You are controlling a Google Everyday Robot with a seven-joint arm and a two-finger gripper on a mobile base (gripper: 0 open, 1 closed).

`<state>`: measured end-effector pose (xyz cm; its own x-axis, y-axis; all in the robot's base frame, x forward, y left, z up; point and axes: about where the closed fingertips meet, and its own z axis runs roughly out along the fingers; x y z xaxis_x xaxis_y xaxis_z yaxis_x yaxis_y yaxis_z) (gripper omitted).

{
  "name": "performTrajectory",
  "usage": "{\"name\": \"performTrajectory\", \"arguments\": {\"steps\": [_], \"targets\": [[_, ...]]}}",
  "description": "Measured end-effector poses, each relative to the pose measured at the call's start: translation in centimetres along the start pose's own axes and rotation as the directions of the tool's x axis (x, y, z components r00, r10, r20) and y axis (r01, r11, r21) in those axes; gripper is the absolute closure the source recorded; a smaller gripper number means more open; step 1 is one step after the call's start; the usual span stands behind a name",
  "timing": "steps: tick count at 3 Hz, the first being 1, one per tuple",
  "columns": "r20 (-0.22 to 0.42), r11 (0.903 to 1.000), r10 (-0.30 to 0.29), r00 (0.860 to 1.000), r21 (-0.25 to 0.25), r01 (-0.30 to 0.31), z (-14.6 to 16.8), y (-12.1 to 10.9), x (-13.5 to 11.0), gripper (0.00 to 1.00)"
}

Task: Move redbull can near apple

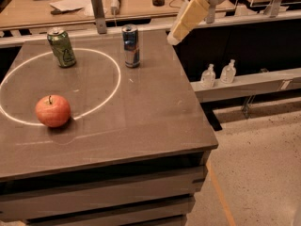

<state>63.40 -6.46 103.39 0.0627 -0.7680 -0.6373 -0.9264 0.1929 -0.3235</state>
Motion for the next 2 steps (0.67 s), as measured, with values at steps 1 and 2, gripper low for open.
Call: {"name": "performTrajectory", "arguments": {"steps": [1, 2], "targets": [[0.032, 1.0000, 0.007, 0.999, -0.004, -0.007, 1.7, -0.2, -0.7, 0.00], [0.082, 0.9986, 0.051, 0.995, 0.007, -0.052, 6.6, -0.9, -1.7, 0.00]]}}
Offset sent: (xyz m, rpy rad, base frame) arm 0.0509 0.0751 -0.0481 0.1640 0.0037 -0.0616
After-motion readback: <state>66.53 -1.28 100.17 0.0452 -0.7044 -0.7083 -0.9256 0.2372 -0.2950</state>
